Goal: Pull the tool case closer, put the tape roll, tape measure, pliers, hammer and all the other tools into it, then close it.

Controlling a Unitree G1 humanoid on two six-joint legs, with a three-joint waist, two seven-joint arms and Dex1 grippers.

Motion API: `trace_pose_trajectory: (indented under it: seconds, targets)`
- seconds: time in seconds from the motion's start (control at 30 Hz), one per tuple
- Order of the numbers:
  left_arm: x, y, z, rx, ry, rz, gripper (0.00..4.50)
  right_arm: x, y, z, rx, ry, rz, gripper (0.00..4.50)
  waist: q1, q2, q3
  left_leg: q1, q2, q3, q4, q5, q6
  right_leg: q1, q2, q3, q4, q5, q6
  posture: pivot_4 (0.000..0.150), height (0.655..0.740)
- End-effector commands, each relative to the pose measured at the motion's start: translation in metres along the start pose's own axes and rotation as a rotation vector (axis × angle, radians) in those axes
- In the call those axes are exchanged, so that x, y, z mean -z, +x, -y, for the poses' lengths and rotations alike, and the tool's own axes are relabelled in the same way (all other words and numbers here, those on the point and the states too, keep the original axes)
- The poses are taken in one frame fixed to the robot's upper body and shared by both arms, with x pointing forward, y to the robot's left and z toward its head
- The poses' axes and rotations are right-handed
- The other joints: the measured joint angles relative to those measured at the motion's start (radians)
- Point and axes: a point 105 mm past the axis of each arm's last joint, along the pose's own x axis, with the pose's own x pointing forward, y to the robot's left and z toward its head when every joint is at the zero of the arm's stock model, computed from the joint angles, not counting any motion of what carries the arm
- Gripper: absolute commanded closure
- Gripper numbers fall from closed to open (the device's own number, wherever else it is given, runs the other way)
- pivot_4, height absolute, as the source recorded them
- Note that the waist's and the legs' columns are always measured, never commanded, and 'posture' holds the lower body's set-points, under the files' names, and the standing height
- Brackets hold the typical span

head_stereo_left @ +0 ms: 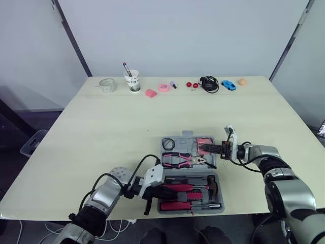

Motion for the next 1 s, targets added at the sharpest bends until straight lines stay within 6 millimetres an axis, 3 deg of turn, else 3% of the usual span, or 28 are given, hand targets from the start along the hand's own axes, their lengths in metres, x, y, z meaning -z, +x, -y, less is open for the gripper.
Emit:
trace_pose_trajectory:
  seconds: [0.03, 0.27, 0.37, 0.47, 0.6, 0.7, 0.8, 0.83, 0.87, 1.0]
  targets:
    - [-0.010, -0.003, 0.004, -0.032, -0.037, 0.086, 4.50, -0.016, -0.005, -0.028, -0.160, -0.084, -0.009, 0.05, 0.001, 0.000, 0.000, 0.000, 0.000, -0.001, 0.000, 0.000, 0.000, 0.000, 0.000, -0.001, 0.000, 0.000, 0.000, 0.150, 0.7400]
    - [-0.028, -0.036, 0.026, -0.078, -0.072, 0.147, 4.50, -0.007, -0.019, -0.059, -0.260, -0.137, -0.060, 0.05, 0.000, 0.000, 0.001, -0.002, 0.001, -0.003, -0.001, 0.000, 0.000, -0.002, 0.000, -0.002, 0.001, 0.000, 0.000, 0.150, 0.7400]
    - [-0.014, -0.063, 0.051, -0.060, -0.115, 0.048, 4.50, 0.003, -0.027, -0.078, -0.293, -0.145, -0.066, 0.05, -0.002, 0.000, 0.001, -0.003, 0.001, -0.007, -0.001, 0.000, 0.000, -0.003, 0.000, -0.001, 0.000, 0.000, 0.000, 0.150, 0.7400]
    - [-0.006, -0.097, 0.061, -0.138, -0.190, 0.025, 4.50, 0.017, -0.038, -0.092, -0.281, -0.148, -0.079, 0.05, -0.002, 0.000, 0.002, -0.003, 0.001, -0.007, -0.003, 0.000, 0.000, -0.004, -0.001, -0.002, 0.000, -0.001, -0.001, 0.150, 0.7400]
    - [-0.002, -0.141, 0.048, -0.359, -0.211, 0.065, 4.50, 0.037, -0.059, -0.096, -0.174, -0.179, -0.075, 0.05, 0.012, -0.001, 0.005, -0.003, 0.002, -0.007, -0.003, 0.000, 0.000, -0.004, -0.003, -0.003, -0.002, -0.003, -0.004, 0.150, 0.7400]
    - [-0.005, -0.156, 0.035, -0.477, -0.188, 0.124, 4.50, 0.047, -0.075, -0.095, -0.063, -0.241, -0.048, 0.05, 0.023, -0.002, 0.006, -0.003, 0.000, -0.006, -0.003, 0.000, 0.000, -0.005, -0.004, -0.003, -0.003, -0.003, -0.004, 0.150, 0.7400]
    - [-0.010, -0.162, 0.023, -0.555, -0.162, 0.152, 3.68, 0.065, -0.105, -0.087, 0.140, -0.429, -0.047, 0.00, 0.028, -0.008, 0.005, -0.003, 0.000, -0.001, -0.003, 0.000, 0.000, -0.004, -0.003, -0.004, -0.004, -0.003, -0.004, 0.150, 0.7400]
    - [-0.012, -0.163, 0.021, -0.568, -0.157, 0.161, 3.19, 0.068, -0.112, -0.085, 0.184, -0.471, -0.042, 0.00, 0.027, -0.008, 0.005, -0.003, 0.001, 0.000, -0.003, 0.000, -0.001, -0.004, -0.003, -0.004, -0.004, -0.003, -0.004, 0.150, 0.7400]
    - [-0.012, -0.164, 0.019, -0.588, -0.145, 0.157, 3.07, 0.070, -0.119, -0.084, 0.221, -0.503, -0.029, 0.00, 0.029, -0.009, 0.005, -0.004, 0.001, 0.001, -0.003, 0.000, -0.001, -0.005, -0.003, -0.003, -0.004, -0.003, -0.004, 0.150, 0.7400]
    - [-0.007, -0.167, 0.016, -0.635, -0.130, 0.129, 1.34, 0.076, -0.142, -0.079, 0.347, -0.637, -0.005, 0.00, 0.019, -0.009, 0.005, -0.003, 0.001, 0.003, -0.003, 0.000, -0.001, -0.005, -0.003, -0.001, -0.003, -0.003, -0.004, 0.150, 0.7400]
